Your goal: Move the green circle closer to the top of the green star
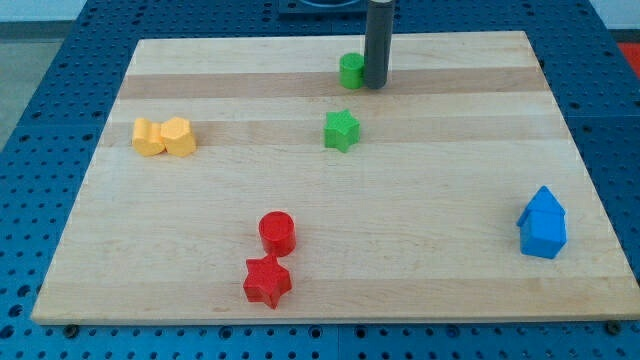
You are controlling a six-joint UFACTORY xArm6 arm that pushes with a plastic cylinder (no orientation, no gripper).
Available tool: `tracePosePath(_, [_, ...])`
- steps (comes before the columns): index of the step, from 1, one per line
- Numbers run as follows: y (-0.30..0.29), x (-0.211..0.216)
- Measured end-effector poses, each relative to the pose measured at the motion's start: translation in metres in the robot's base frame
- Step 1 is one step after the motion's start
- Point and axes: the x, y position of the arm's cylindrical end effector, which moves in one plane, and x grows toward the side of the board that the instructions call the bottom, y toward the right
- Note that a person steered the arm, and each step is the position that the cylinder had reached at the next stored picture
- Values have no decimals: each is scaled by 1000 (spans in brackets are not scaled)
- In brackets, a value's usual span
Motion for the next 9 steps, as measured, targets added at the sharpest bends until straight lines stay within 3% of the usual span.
tracePosePath(2, [-4,-50])
tracePosePath(3, [-42,-45])
tracePosePath(4, [-42,7])
tracePosePath(5, [-52,23])
tracePosePath(9, [-34,33])
